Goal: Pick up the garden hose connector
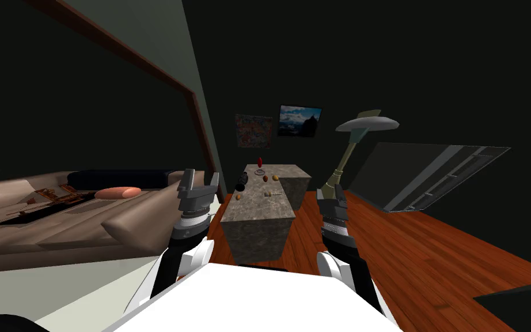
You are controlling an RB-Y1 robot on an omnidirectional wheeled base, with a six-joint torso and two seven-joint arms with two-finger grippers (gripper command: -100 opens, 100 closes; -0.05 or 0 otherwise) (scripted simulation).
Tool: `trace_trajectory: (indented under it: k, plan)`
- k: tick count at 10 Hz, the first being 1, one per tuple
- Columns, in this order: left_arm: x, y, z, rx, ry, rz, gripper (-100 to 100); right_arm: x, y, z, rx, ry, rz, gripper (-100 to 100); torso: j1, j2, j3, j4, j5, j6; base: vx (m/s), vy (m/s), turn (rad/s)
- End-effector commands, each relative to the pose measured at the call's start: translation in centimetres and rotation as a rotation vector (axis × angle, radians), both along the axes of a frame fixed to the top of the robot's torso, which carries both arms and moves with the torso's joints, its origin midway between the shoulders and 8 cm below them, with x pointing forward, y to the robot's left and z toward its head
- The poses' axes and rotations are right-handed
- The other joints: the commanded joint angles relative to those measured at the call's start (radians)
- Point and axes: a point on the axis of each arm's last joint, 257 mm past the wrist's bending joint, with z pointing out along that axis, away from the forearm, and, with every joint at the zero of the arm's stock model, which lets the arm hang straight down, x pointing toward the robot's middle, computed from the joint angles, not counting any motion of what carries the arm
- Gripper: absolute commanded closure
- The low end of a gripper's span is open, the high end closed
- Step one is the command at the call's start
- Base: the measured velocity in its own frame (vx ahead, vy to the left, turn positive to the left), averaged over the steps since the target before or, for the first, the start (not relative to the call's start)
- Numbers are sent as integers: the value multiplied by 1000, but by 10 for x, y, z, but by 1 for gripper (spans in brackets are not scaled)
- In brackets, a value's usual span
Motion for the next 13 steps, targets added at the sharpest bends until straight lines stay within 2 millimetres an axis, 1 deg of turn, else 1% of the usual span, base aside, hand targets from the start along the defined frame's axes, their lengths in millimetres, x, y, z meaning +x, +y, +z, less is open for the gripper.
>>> trace_trajectory:
  k: [1,3,6,7,9,10,11,12,13]
  plan:
    - [0,0,0,0,0,0,0,3,6,-2,-51,12,18,-100,0,0,0,0,0,0,-18,14,73]
    - [0,0,0,0,0,0,0,6,10,-5,-91,21,30,-100,1,2,1,0,0,0,-29,24,86]
    - [0,0,0,0,0,0,0,19,24,-16,-230,52,58,-100,2,4,2,1,0,0,-64,39,172]
    - [0,0,0,0,0,0,0,19,25,-16,-245,54,64,-100,3,5,3,1,1,0,-57,30,62]
    - [0,0,0,0,0,0,0,28,34,-26,-357,73,76,-100,2,3,2,1,0,0,-60,42,223]
    - [0,0,0,0,0,0,0,28,35,-27,-371,75,82,-100,3,4,2,1,1,-1,-60,44,70]
    - [0,0,0,0,0,0,0,34,38,-33,-432,84,86,-100,2,4,2,1,1,0,-66,63,146]
    - [0,0,0,0,0,0,0,34,39,-33,-439,85,89,-100,3,4,3,1,1,0,-52,46,98]
    - [0,0,0,0,0,0,0,39,42,-39,-507,94,93,-100,2,4,2,1,1,0,-59,52,264]
